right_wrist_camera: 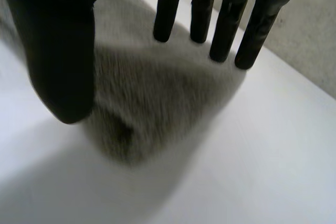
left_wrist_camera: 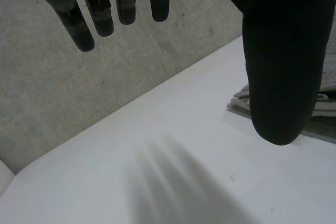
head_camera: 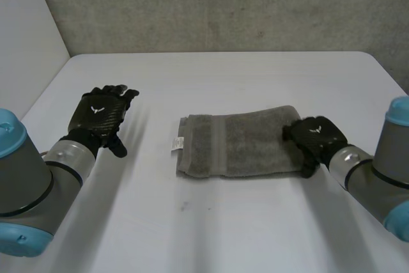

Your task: Fold the towel.

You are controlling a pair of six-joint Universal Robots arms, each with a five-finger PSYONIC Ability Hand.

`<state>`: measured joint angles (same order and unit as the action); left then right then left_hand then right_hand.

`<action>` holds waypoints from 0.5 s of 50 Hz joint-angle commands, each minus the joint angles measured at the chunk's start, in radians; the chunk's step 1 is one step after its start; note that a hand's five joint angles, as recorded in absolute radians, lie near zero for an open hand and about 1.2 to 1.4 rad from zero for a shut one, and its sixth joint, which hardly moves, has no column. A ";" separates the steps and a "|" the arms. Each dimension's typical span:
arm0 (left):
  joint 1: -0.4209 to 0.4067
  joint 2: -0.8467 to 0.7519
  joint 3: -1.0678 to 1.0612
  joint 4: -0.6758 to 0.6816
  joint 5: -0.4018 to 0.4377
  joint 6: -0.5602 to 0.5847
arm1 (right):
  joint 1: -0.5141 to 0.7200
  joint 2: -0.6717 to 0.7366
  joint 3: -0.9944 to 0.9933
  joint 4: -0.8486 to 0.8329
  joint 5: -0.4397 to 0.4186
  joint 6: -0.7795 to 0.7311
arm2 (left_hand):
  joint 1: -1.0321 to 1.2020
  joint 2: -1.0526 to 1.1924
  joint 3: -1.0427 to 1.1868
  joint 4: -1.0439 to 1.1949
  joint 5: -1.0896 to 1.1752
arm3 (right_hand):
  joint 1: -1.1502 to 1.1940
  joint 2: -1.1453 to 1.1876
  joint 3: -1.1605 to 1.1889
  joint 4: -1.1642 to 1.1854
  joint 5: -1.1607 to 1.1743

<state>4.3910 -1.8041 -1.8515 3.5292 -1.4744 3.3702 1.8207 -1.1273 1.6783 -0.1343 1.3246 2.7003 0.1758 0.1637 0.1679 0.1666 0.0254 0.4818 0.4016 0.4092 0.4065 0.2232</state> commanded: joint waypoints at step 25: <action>-0.013 0.009 -0.002 -0.003 -0.007 -0.003 | 0.454 0.189 -0.249 -0.165 0.039 -0.165 | -0.001 0.011 0.007 0.008 -0.025 | 0.914 0.995 0.987 0.990 0.998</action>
<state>4.3796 -1.7976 -1.8527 3.5284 -1.4801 3.3686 2.1250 -1.0268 1.4535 -0.3023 1.3862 2.6024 0.1758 0.1637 0.1679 0.1666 0.0254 1.3340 1.1838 1.1872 1.1923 0.9882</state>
